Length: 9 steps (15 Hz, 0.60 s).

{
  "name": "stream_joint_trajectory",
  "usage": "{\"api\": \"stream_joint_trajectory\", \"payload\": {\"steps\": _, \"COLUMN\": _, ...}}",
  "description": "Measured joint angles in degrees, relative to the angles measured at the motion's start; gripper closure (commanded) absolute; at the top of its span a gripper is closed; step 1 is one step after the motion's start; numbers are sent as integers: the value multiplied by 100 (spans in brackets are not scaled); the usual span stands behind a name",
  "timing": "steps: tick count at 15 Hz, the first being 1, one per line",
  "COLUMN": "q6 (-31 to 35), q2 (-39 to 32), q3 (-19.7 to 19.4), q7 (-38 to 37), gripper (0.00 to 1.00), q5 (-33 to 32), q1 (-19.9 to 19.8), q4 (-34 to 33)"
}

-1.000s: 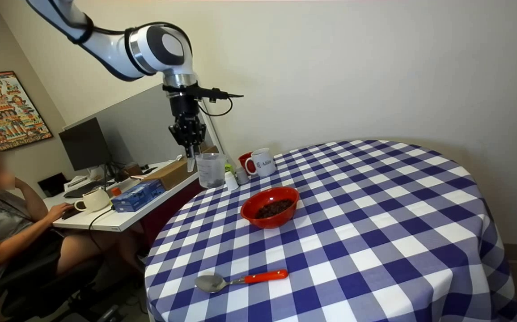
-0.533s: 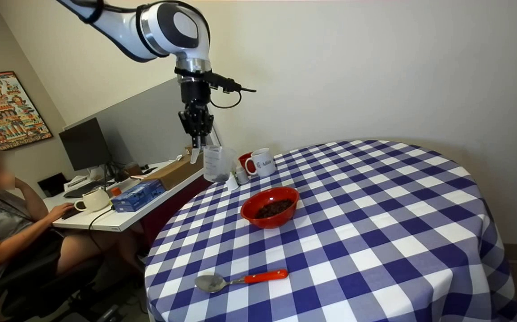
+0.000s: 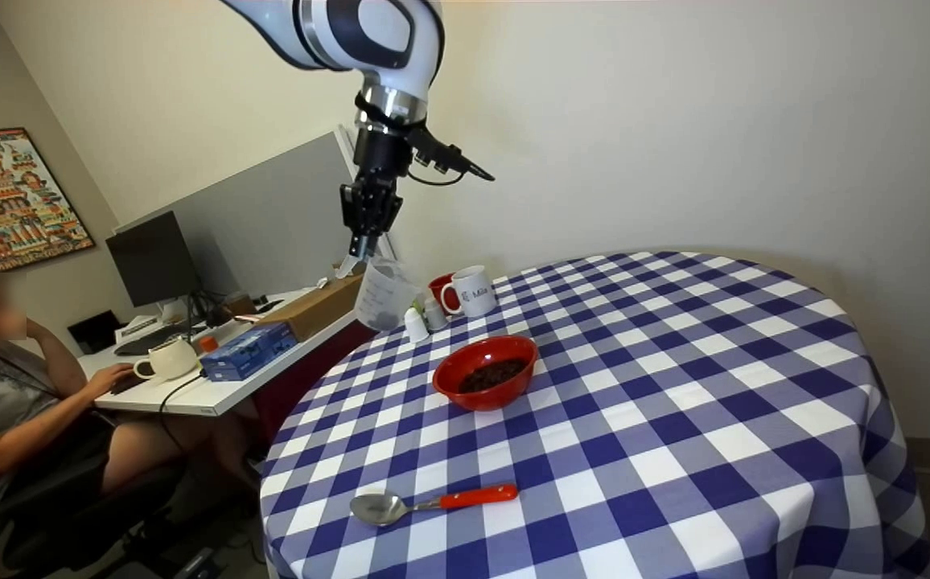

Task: Pour the contents in the clear jug into the red bowl

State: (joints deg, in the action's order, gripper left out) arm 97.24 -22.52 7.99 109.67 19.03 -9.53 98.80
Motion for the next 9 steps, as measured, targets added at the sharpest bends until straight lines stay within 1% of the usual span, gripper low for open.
{"api": "stream_joint_trajectory", "payload": {"steps": 5, "q6": -278, "q2": -5, "q3": -362, "q7": 213, "gripper": 92, "q5": 890, "q1": -409, "q4": 0}}
{"api": "stream_joint_trajectory", "payload": {"steps": 9, "q6": -440, "q2": -56, "q3": -532, "q7": 368, "gripper": 92, "q5": 1633, "q1": -675, "q4": -2}}
